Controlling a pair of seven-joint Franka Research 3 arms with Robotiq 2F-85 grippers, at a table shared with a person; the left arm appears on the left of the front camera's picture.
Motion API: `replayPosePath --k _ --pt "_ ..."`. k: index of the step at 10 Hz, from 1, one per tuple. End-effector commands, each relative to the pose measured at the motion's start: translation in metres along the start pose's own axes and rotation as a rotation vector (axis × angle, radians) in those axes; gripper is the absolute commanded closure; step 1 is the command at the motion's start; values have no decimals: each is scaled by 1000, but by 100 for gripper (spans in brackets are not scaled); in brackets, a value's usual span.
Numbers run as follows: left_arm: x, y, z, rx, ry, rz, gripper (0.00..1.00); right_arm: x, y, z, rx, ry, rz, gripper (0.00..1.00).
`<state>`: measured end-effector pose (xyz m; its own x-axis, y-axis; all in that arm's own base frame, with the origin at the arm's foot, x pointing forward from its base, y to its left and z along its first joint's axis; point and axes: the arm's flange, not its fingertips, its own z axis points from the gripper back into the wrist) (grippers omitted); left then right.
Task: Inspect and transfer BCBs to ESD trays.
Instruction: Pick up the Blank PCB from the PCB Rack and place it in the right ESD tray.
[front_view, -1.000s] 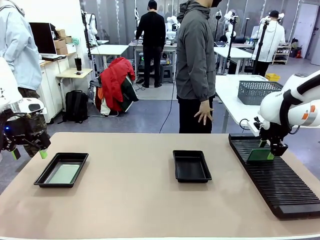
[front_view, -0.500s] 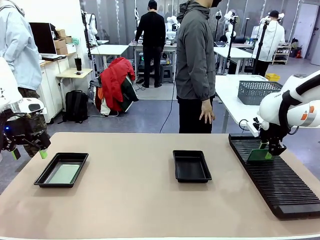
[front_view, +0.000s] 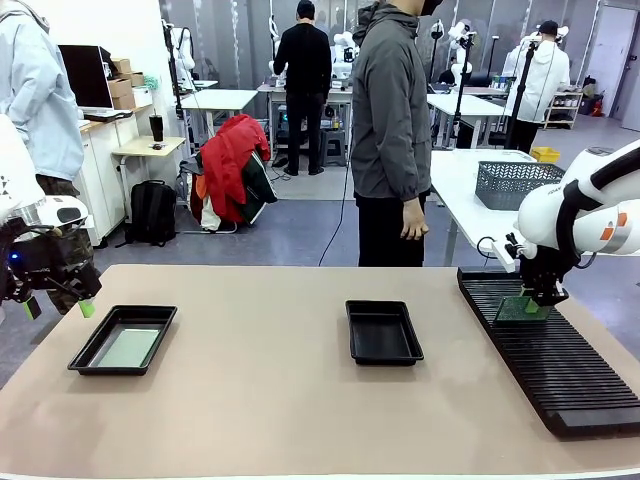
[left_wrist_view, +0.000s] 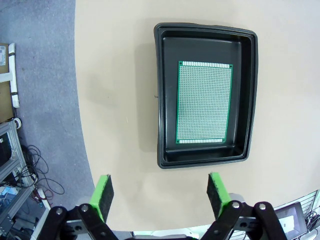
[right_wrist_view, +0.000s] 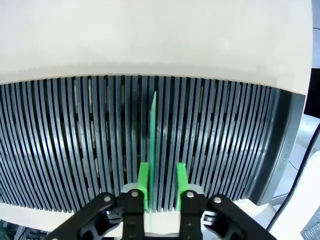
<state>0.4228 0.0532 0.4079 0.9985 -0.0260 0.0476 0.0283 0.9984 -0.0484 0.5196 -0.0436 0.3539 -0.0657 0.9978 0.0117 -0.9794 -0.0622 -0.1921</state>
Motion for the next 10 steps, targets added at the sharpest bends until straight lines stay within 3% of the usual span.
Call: replayPosePath --k 1,3,4,5,6,10 --pt "1 1 -1 -4 -11 0 0 -1 0 -6 -12 -7 -20 79" --pt "1 1 -1 -4 -11 0 0 -1 1 -5 -6 -8 -21 82" --pt "1 1 -1 -4 -11 0 0 -1 2 -4 -3 -7 -21 92" --pt "1 1 -1 -4 -11 0 0 0 2 -2 -3 -5 -22 91" --pt "1 1 -1 -4 -11 0 0 0 3 0 -5 -2 -23 100" --pt "1 1 -1 -4 -11 0 0 1 2 18 2 17 -29 100"
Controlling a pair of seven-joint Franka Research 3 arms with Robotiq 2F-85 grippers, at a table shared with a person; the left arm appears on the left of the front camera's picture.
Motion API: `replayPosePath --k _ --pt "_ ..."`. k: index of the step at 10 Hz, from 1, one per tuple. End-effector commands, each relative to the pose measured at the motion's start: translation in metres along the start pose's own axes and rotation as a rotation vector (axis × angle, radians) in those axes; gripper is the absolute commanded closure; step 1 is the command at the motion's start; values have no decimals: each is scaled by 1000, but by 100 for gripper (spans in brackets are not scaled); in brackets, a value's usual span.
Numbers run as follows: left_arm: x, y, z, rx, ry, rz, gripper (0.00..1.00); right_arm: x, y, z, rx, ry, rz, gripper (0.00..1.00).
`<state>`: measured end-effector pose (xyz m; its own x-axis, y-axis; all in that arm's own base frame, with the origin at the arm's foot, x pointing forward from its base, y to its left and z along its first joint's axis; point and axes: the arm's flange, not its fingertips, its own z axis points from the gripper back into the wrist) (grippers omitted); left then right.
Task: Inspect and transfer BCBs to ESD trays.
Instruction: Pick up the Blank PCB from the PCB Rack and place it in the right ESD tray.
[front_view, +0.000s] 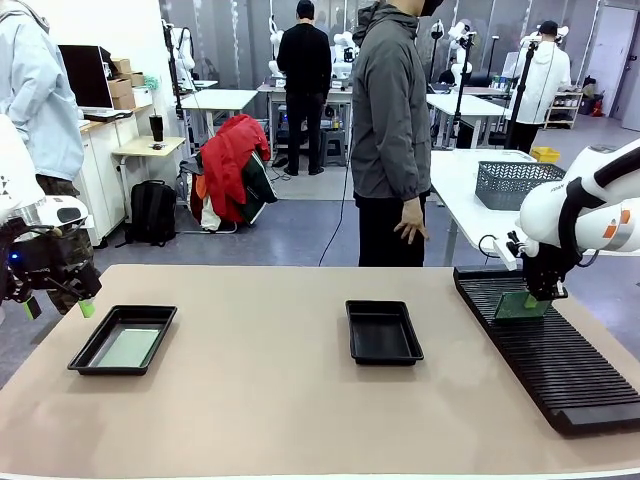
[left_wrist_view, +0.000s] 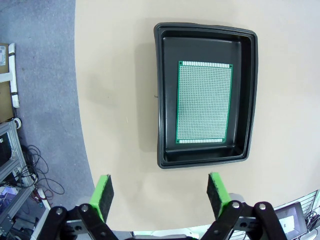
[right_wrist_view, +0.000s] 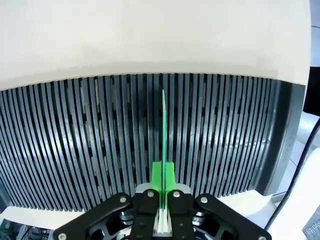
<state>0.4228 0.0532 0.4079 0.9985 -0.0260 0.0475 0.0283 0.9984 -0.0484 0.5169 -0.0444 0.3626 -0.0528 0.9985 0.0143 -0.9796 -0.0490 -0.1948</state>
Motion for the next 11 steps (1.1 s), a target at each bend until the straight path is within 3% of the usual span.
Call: replayPosePath --k 1,4,7,11 --pt "1 1 -1 -4 -11 0 0 2 0 20 6 23 -22 100" --pt "1 1 -1 -4 -11 0 0 3 -2 70 17 34 -51 100" --pt "1 1 -1 -4 -11 0 0 3 3 145 19 24 -74 100" --pt "1 1 -1 -4 -11 0 0 2 6 229 127 11 -82 100"
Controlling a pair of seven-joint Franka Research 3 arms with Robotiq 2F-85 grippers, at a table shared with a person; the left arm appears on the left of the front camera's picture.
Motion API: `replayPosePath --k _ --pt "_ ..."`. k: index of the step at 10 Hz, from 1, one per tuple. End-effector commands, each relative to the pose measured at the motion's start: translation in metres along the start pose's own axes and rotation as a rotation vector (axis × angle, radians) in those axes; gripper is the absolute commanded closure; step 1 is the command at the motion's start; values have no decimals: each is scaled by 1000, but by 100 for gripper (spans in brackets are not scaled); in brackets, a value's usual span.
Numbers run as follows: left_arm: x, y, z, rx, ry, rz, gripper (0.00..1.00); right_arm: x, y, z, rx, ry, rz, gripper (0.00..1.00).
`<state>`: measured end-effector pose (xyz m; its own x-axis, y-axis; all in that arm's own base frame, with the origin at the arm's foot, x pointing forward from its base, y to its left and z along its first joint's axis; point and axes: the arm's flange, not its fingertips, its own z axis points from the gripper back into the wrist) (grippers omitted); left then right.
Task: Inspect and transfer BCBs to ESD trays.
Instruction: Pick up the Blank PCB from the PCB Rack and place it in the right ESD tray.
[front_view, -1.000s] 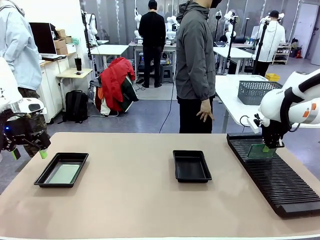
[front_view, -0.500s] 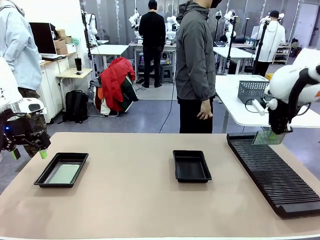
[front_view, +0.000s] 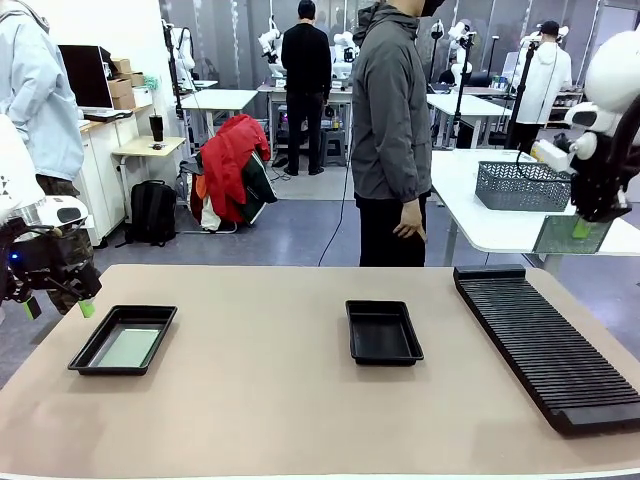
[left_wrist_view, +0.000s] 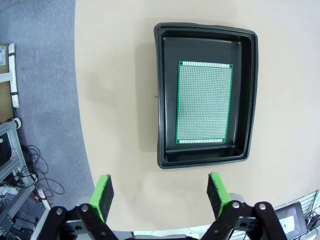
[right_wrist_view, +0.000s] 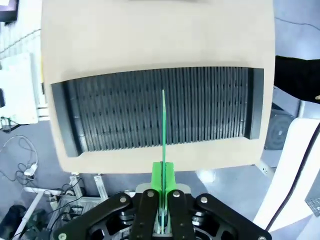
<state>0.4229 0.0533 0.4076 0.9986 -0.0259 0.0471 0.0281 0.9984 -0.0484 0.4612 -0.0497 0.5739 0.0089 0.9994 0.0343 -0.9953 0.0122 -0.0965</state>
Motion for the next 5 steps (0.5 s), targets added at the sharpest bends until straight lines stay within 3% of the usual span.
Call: replayPosePath --k 1,5 --pt "1 1 -1 -4 -11 0 0 2 -5 24 34 30 -26 100" --pt "1 1 -1 -4 -11 0 0 1 -3 40 56 28 -19 100"
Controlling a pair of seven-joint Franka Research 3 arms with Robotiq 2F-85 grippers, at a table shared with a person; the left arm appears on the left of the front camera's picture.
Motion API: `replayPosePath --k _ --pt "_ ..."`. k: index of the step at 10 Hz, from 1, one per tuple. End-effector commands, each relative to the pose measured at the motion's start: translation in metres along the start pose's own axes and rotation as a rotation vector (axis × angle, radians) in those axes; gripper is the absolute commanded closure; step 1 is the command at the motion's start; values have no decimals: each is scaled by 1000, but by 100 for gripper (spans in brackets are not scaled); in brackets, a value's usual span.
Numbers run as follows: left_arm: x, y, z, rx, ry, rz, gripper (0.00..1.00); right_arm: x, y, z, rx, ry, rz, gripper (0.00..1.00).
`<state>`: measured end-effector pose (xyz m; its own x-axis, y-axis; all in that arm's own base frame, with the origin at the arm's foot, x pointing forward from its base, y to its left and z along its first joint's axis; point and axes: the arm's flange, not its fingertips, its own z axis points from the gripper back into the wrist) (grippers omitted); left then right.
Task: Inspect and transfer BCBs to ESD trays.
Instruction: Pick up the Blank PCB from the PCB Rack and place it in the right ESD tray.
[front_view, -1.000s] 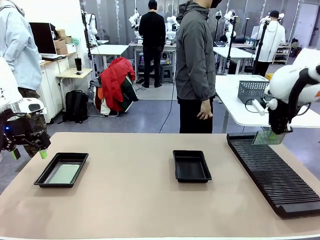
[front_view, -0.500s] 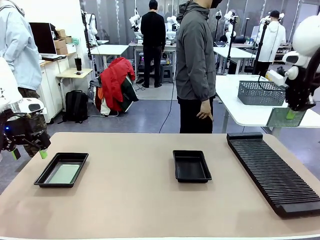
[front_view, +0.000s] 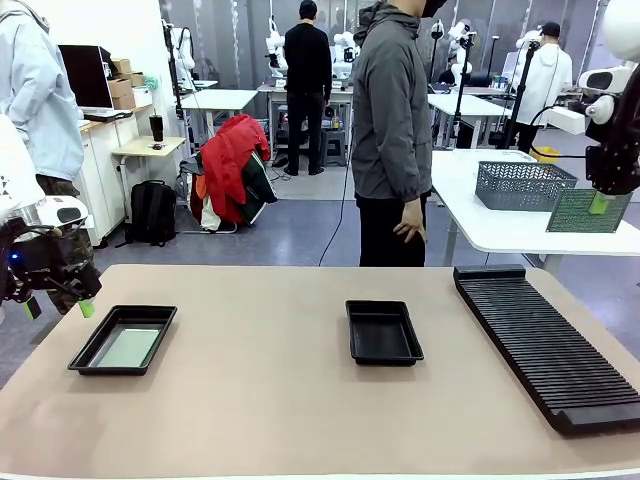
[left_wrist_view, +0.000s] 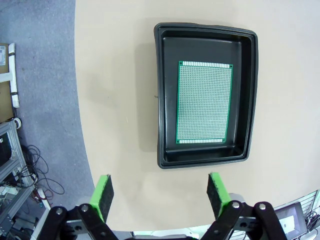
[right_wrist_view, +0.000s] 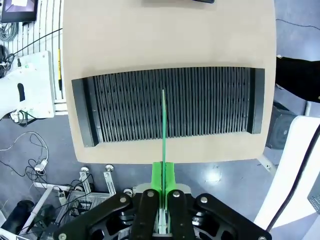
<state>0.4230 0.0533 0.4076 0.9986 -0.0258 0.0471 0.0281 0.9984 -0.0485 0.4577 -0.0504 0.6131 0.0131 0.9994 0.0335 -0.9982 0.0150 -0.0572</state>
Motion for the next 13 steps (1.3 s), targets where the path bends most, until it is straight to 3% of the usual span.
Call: replayPosePath --k 1,13 --pt "1 1 -1 -4 -12 0 0 -4 2 0 4 1 26 100" --pt "1 1 -1 -4 -12 0 0 -1 0 0 0 -2 4 98"
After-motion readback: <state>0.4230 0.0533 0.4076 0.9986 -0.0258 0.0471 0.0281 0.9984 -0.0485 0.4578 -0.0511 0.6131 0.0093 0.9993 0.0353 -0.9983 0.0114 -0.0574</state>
